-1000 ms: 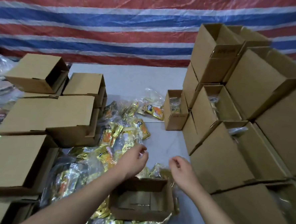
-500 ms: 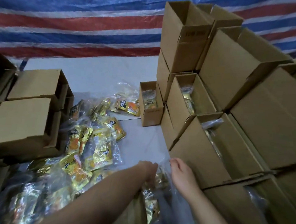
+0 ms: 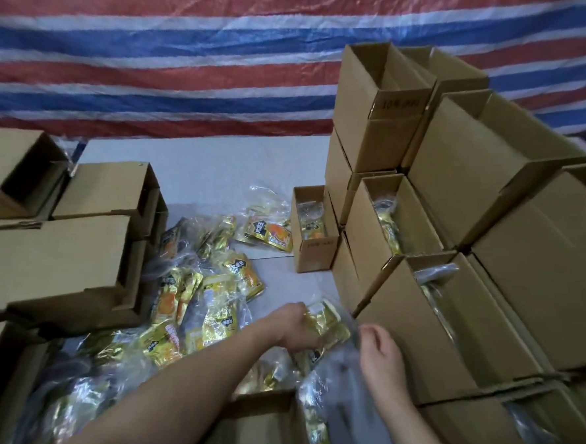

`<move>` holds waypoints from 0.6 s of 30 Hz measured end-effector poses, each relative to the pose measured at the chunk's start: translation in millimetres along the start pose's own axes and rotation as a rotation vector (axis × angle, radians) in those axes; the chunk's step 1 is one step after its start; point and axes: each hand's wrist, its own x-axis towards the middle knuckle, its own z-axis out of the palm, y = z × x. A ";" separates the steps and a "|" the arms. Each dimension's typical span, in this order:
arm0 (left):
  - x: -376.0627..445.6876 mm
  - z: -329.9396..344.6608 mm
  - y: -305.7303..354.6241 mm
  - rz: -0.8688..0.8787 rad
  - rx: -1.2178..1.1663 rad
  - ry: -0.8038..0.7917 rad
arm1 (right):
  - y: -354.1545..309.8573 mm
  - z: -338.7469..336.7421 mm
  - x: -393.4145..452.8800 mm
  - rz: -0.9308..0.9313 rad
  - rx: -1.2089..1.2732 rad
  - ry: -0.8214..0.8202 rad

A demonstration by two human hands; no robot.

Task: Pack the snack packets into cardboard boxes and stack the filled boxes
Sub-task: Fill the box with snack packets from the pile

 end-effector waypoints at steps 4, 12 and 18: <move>-57.7 -56.9 -1.1 0.012 -0.507 0.078 | -31.0 18.1 1.5 0.181 0.314 -0.018; -149.5 -115.9 10.5 0.197 -0.864 0.102 | -107.0 58.6 -25.8 0.249 1.093 -0.629; -159.2 -104.5 30.1 -0.011 -0.148 0.620 | -151.7 84.7 -48.4 0.190 1.134 -0.602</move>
